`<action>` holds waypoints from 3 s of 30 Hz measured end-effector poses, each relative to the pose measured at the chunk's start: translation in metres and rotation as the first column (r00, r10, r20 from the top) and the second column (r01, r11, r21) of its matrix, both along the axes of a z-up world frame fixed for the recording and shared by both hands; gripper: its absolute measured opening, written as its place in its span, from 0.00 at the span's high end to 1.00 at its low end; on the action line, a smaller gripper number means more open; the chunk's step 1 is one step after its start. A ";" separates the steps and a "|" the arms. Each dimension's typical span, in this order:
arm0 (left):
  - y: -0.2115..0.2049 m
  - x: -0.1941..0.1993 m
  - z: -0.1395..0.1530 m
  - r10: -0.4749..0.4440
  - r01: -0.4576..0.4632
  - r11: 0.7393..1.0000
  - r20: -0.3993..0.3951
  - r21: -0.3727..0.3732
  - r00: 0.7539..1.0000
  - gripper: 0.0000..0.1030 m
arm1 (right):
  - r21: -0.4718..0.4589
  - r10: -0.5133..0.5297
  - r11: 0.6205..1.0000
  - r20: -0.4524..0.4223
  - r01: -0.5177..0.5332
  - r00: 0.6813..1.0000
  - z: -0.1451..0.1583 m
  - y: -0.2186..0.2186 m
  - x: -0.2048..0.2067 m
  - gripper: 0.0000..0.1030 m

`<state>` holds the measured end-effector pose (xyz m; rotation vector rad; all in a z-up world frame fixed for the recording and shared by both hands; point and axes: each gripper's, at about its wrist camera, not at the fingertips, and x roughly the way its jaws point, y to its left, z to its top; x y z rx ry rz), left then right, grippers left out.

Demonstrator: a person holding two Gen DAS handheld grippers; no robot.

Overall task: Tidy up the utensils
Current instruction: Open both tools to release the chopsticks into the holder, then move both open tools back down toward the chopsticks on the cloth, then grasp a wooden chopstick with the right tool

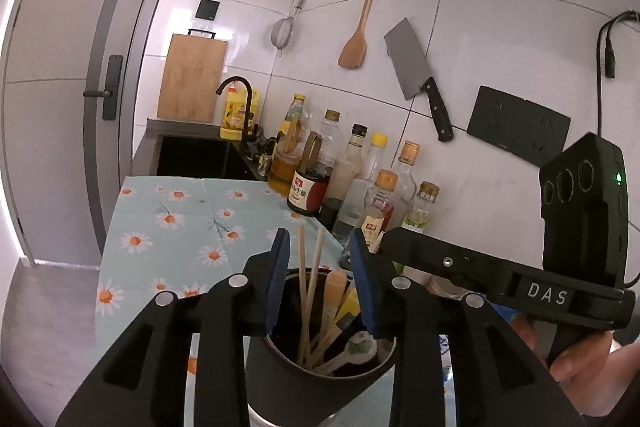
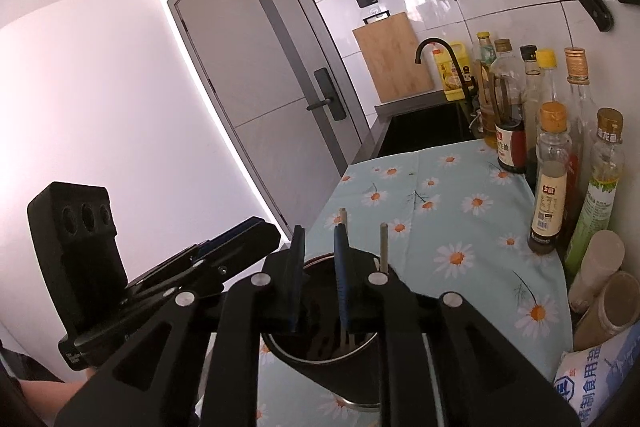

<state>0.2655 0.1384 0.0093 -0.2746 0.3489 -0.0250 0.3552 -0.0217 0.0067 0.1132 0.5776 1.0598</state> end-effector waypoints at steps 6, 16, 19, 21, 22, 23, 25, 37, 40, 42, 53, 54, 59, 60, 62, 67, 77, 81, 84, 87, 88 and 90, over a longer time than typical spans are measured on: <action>-0.002 -0.009 0.005 0.000 0.000 1.000 0.012 0.001 1.000 0.71 | 0.006 -0.004 1.000 -0.008 0.004 1.000 0.004 -0.004 -0.008 0.84; -0.007 -0.037 0.018 0.015 -0.015 1.000 -0.011 -0.012 1.000 0.67 | 0.021 -0.024 0.999 -0.025 0.025 0.999 0.014 -0.021 -0.029 0.67; -0.008 -0.047 0.018 0.013 -0.014 1.000 -0.034 -0.028 0.999 0.57 | 0.005 -0.037 0.999 -0.029 0.037 0.999 0.014 -0.028 -0.041 0.57; -0.010 -0.055 0.018 0.004 -0.006 1.000 -0.050 -0.028 0.999 0.50 | -0.041 -0.059 0.998 -0.046 0.057 0.997 0.012 -0.033 -0.049 0.49; -0.011 -0.059 0.017 -0.002 0.000 1.000 -0.061 -0.030 0.998 0.47 | -0.051 -0.049 0.998 -0.059 0.046 0.997 0.011 -0.035 -0.054 0.49; -0.012 -0.062 0.016 -0.003 0.001 1.000 -0.069 -0.028 0.998 0.41 | -0.061 -0.043 0.997 -0.067 0.039 0.997 0.009 -0.038 -0.059 0.48; -0.016 -0.070 0.015 0.011 -0.012 1.000 -0.086 -0.012 0.996 0.38 | -0.095 -0.058 0.994 -0.082 0.050 0.995 0.007 -0.045 -0.067 0.45; -0.030 -0.094 0.005 -0.044 0.046 0.999 -0.173 0.003 0.984 0.24 | -0.204 -0.193 0.972 -0.423 0.114 0.885 -0.038 -0.077 -0.075 0.43; -0.034 -0.101 -0.001 -0.057 0.062 0.998 -0.206 0.017 0.977 0.24 | -0.260 -0.225 0.961 -0.533 0.095 0.816 -0.060 -0.079 -0.073 0.43; -0.034 -0.104 -0.006 -0.066 0.072 0.997 -0.236 0.015 0.970 0.24 | -0.272 -0.241 0.959 -0.616 0.084 0.750 -0.077 -0.083 -0.072 0.43; -0.025 -0.122 -0.040 -0.091 0.086 0.996 -0.345 -0.029 0.934 0.24 | -0.359 -0.341 0.930 -0.762 0.079 0.551 -0.139 -0.087 -0.086 0.71; -0.025 -0.122 -0.042 -0.096 0.091 0.995 -0.354 -0.033 0.930 0.24 | -0.378 -0.360 0.922 -0.761 0.083 0.540 -0.144 -0.086 -0.088 0.72; -0.023 -0.126 -0.058 -0.116 0.106 0.993 -0.394 -0.048 0.912 0.24 | -0.457 -0.434 0.886 -0.756 0.080 0.490 -0.164 -0.078 -0.093 0.82; -0.022 -0.128 -0.061 -0.125 0.112 0.992 -0.405 -0.055 0.906 0.24 | -0.466 -0.444 0.881 -0.752 0.082 0.487 -0.166 -0.077 -0.094 0.83; -0.021 -0.130 -0.067 -0.139 0.121 0.990 -0.421 -0.069 0.896 0.24 | -0.489 -0.465 0.868 -0.739 0.087 0.487 -0.168 -0.073 -0.095 0.86; -0.019 -0.136 -0.082 -0.166 0.140 0.986 -0.447 -0.092 0.879 0.24 | -0.532 -0.513 0.840 -0.716 0.105 0.473 -0.172 -0.066 -0.093 0.88; -0.006 -0.141 -0.097 -0.199 0.152 0.979 -0.460 -0.137 0.865 0.24 | -0.622 -0.593 0.775 -0.651 0.116 0.473 -0.180 -0.051 -0.093 0.93; 0.001 -0.141 -0.101 -0.208 0.153 0.976 -0.460 -0.155 0.863 0.24 | -0.645 -0.622 0.753 -0.637 0.127 0.456 -0.179 -0.050 -0.093 0.94; 0.006 -0.140 -0.102 -0.215 0.154 0.974 -0.455 -0.169 0.864 0.24 | -0.659 -0.642 0.741 -0.636 0.133 0.428 -0.180 -0.053 -0.094 0.94; 0.009 -0.138 -0.105 -0.223 0.158 0.971 -0.455 -0.178 0.862 0.24 | -0.669 -0.655 0.730 -0.625 0.141 0.424 -0.180 -0.055 -0.094 0.94; 0.010 -0.138 -0.105 -0.227 0.160 0.970 -0.454 -0.181 0.861 0.24 | -0.674 -0.660 0.725 -0.620 0.142 0.424 -0.180 -0.055 -0.094 0.94; 0.011 -0.137 -0.106 -0.234 0.166 0.969 -0.452 -0.186 0.861 0.24 | -0.696 -0.679 0.704 -0.601 0.142 0.422 -0.180 -0.052 -0.094 0.94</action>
